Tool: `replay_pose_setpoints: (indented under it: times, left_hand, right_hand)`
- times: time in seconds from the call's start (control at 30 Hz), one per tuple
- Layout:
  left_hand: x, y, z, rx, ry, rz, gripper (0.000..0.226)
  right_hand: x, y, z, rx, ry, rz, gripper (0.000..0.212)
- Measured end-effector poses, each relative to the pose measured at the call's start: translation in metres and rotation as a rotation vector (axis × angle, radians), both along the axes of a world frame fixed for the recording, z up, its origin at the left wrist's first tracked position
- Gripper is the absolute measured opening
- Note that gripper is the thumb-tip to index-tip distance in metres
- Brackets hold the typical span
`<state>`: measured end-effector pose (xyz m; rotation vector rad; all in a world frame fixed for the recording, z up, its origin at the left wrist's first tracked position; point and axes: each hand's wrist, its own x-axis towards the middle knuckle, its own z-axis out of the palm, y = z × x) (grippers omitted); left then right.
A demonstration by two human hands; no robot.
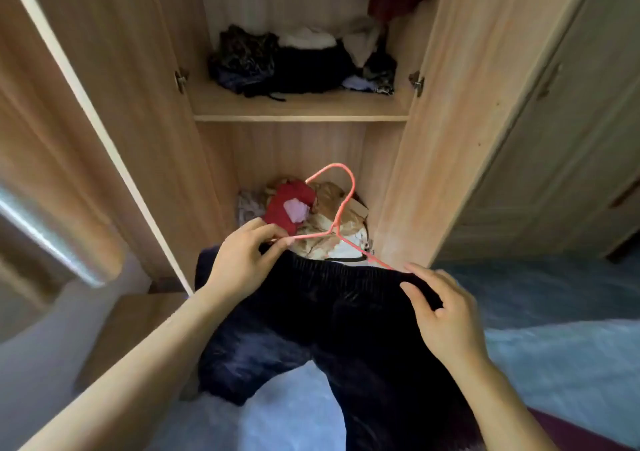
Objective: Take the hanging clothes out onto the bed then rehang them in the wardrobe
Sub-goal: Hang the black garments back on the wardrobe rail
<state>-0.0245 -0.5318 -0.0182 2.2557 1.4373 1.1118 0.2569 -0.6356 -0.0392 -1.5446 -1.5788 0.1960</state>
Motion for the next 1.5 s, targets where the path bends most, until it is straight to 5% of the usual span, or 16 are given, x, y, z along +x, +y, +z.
replay_pose_setpoints:
  times: [0.33, 0.5, 0.7, 1.0, 1.5]
  left_hand:
    - [-0.028, 0.169, 0.074, 0.160, -0.038, 0.072, 0.020]
    - [-0.022, 0.275, 0.110, 0.282, -0.055, 0.138, 0.029]
    - [-0.021, 0.402, 0.191, 0.407, -0.131, 0.255, 0.015]
    - [-0.037, 0.560, 0.335, 0.605, -0.145, 0.341, 0.014]
    - [-0.071, 0.817, 0.528, 0.758, -0.190, 0.243, 0.029]
  right_hand:
    - [-0.027, 0.191, 0.072, 0.229, 0.051, 0.043, 0.023]
    - [-0.013, 0.318, 0.112, 0.179, 0.080, 0.145, 0.025]
    - [-0.007, 0.474, 0.209, 0.335, -0.081, 0.181, 0.039]
    - [-0.022, 0.656, 0.353, 0.514, -0.089, 0.222, 0.028]
    - [-0.069, 0.856, 0.531, 0.825, -0.144, -0.085, 0.015]
